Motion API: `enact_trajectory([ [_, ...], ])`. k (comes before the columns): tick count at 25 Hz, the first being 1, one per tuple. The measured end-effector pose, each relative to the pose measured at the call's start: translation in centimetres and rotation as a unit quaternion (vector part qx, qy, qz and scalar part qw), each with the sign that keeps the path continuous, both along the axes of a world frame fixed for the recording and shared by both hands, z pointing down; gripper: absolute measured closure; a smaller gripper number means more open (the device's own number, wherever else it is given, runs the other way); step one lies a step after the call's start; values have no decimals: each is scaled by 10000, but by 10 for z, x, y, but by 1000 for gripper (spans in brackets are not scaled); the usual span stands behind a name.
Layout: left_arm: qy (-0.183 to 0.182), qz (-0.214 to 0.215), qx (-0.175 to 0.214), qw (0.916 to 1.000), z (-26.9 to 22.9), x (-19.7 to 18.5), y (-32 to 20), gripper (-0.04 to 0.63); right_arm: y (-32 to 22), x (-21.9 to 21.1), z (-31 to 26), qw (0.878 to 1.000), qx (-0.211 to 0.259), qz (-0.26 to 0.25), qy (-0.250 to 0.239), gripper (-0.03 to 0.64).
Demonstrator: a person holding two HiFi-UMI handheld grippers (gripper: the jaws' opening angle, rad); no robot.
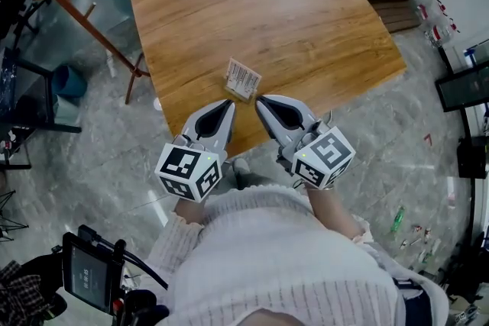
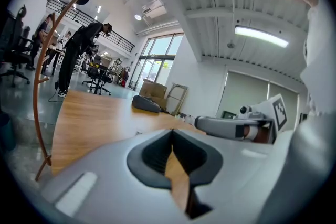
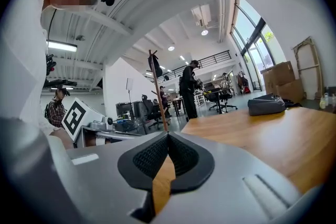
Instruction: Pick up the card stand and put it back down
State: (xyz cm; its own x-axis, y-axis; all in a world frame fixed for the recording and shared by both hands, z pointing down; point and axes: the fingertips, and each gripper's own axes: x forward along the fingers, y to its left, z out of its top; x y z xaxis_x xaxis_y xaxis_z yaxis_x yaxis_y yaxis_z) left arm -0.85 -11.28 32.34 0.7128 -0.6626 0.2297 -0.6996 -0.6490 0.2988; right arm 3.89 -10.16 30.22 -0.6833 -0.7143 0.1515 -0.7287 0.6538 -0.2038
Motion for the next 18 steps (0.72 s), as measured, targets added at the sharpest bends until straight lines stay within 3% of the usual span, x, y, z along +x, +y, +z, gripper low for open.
enact_trajectory([
  [6,-3,69,-206,9998,17,-2,-8,588,-6,6,24,9995,-277,43,152,622],
  [10,-35,81,-395,9992,36,-4,-9,588,-11,18,47,9980,-494,154,359,559],
  [18,84,133,-1017,9947,109,-11,-48,588,-63,18,119,9917,-1003,200,773,510],
])
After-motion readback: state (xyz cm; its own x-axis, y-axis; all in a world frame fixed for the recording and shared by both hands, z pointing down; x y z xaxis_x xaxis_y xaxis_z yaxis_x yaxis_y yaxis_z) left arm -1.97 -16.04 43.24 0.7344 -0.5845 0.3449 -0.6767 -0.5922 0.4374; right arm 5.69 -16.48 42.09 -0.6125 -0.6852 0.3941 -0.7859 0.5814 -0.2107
